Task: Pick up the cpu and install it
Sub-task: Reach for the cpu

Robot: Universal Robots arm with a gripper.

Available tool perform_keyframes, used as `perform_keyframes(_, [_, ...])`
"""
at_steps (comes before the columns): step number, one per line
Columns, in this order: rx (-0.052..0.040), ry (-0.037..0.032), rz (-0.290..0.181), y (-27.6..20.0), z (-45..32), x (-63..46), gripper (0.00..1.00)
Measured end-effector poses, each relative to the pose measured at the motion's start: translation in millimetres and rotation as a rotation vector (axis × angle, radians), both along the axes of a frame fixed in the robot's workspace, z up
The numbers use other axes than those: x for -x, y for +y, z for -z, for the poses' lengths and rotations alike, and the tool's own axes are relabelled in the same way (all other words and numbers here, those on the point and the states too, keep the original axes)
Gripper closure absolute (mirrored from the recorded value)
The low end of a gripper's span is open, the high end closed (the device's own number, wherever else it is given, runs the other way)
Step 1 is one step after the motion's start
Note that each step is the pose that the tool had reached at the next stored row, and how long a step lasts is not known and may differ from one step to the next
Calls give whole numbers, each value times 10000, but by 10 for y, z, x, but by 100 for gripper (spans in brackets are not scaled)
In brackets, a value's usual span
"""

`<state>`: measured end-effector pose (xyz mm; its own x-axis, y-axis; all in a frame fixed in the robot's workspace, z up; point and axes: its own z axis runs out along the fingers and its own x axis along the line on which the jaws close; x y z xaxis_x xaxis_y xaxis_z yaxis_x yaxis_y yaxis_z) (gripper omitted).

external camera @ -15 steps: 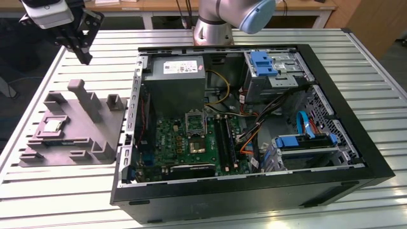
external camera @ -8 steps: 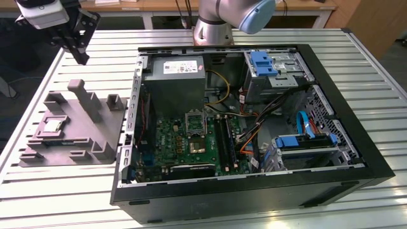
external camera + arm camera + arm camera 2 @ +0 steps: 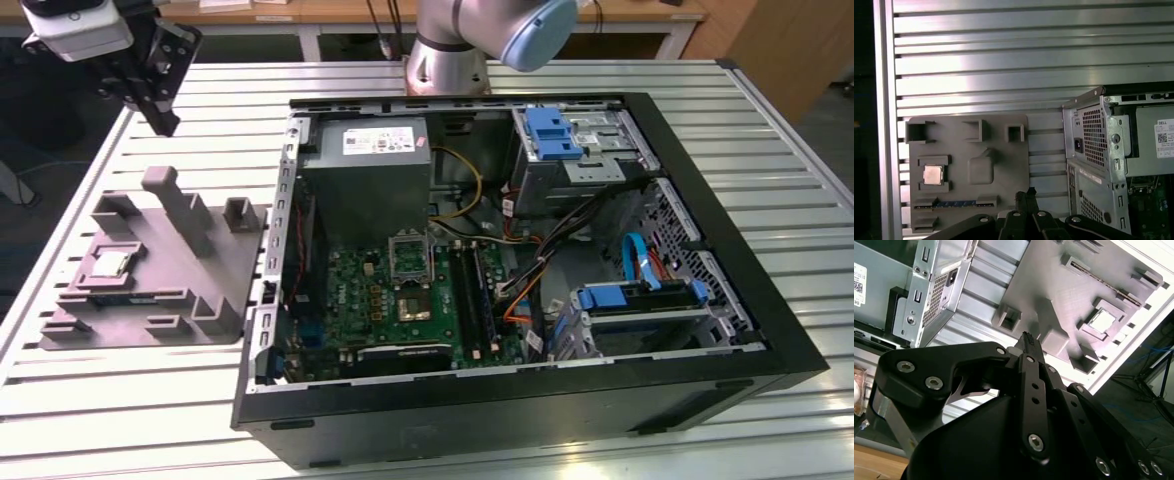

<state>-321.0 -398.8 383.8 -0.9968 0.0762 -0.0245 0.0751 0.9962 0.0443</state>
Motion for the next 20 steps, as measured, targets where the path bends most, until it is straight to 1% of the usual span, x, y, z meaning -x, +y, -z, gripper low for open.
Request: perform_keyframes(20, [0,0,0,0,6,213,89])
